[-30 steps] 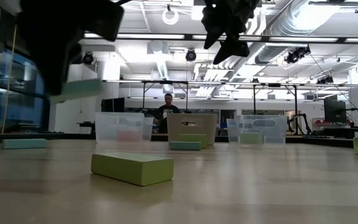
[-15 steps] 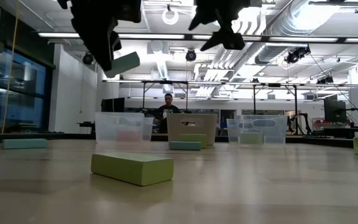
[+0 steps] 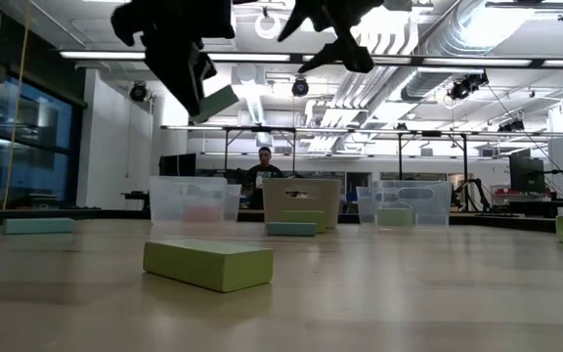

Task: Sort & place blocks by color
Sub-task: Put the blue block into the grey bin

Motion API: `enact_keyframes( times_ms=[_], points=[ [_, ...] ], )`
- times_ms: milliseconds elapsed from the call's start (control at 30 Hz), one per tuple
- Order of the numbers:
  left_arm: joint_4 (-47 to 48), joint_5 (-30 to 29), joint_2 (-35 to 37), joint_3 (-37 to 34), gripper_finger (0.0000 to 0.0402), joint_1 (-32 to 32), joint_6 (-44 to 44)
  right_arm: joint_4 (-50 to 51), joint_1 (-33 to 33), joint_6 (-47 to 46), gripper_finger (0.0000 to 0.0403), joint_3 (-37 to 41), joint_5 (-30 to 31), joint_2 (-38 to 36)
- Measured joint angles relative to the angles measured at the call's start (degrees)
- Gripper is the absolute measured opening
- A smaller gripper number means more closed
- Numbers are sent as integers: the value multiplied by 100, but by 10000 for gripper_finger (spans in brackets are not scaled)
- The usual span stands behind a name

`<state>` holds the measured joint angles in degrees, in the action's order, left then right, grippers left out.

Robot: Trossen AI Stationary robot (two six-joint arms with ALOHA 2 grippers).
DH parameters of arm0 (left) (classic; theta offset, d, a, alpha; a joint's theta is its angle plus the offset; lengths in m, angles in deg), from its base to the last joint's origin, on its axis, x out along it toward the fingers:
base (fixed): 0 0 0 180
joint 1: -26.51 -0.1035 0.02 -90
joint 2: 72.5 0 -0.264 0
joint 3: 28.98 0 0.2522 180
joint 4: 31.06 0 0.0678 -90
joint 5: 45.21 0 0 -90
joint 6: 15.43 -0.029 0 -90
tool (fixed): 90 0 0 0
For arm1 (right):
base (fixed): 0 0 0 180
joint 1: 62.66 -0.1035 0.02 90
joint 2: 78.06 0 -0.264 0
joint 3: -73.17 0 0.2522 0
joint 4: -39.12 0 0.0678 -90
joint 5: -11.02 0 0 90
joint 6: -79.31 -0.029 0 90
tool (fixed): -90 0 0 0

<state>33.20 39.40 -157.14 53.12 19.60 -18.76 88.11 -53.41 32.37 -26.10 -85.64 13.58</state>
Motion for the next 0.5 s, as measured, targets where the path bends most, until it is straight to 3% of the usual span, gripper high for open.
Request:
enact_keyframes(
  times_ms=[233, 500],
  points=[
    [-226, 2, 13, 260, 76, -314, -1076, -165, 33, -222, 238, 0, -22, 0],
    [-554, 0, 13, 838, 76, -586, -1735, -240, 50, -426, 238, 0, 72, 4]
  ],
)
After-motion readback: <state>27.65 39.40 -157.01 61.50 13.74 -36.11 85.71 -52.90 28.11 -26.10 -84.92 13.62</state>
